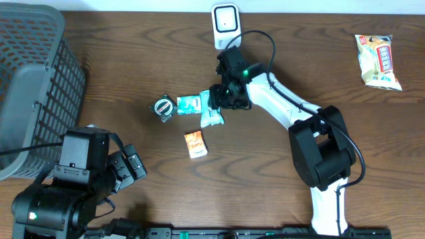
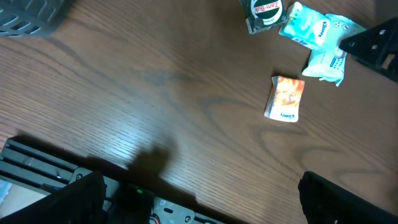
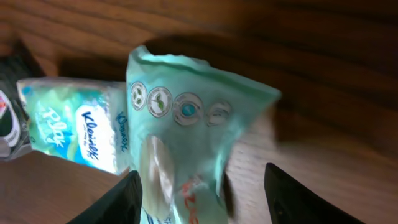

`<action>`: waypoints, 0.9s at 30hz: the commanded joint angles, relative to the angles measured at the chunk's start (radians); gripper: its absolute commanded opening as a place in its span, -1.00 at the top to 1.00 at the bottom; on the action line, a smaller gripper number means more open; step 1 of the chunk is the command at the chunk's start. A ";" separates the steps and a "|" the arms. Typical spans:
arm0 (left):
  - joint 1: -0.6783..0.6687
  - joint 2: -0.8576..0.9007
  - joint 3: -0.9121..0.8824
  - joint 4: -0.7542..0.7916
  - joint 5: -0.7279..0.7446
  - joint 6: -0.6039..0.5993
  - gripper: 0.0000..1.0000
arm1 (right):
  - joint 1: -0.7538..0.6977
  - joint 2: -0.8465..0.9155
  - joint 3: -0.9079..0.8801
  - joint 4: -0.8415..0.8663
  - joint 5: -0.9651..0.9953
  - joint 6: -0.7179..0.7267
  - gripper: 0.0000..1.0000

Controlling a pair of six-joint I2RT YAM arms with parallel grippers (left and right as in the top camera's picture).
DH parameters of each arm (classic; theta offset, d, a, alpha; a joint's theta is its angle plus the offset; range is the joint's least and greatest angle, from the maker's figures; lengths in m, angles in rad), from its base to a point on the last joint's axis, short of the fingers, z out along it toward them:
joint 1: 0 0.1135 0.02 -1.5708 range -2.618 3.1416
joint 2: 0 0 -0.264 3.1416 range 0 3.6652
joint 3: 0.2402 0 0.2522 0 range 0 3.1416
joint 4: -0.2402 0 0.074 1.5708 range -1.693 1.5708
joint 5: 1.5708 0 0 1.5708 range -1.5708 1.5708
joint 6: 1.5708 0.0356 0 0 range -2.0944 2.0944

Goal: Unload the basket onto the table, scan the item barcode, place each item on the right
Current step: 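Move the right gripper left over the green tissue pack, then grasp the green tissue pack with the right gripper and lift it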

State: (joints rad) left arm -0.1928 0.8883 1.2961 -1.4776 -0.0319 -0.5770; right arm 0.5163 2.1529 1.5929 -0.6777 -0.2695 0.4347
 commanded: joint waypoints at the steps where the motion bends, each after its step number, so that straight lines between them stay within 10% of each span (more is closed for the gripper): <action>1: 0.000 -0.001 -0.001 -0.003 -0.006 -0.005 -0.96 | -0.006 -0.008 -0.039 0.026 -0.042 -0.013 -0.09; 7: 0.000 -0.001 -0.001 -0.003 -0.006 -0.004 -0.95 | -0.021 -0.008 -0.051 0.034 -0.036 -0.013 0.20; 19: 0.000 -0.001 -0.001 -0.003 -0.006 -0.004 -0.95 | 0.003 -0.007 -0.101 0.062 -0.036 -0.009 0.14; 24: 0.000 -0.001 -0.001 -0.003 -0.006 -0.005 -0.95 | 0.000 -0.008 -0.103 0.053 -0.038 -0.009 0.41; 27: 0.000 -0.001 -0.001 -0.003 -0.006 -0.005 -0.95 | -0.008 -0.008 -0.103 0.041 -0.040 -0.010 0.92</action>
State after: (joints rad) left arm -0.1928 0.8883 1.2961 -1.4776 -0.0322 -0.5770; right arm 0.5114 2.1506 1.5097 -0.6155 -0.3351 0.4313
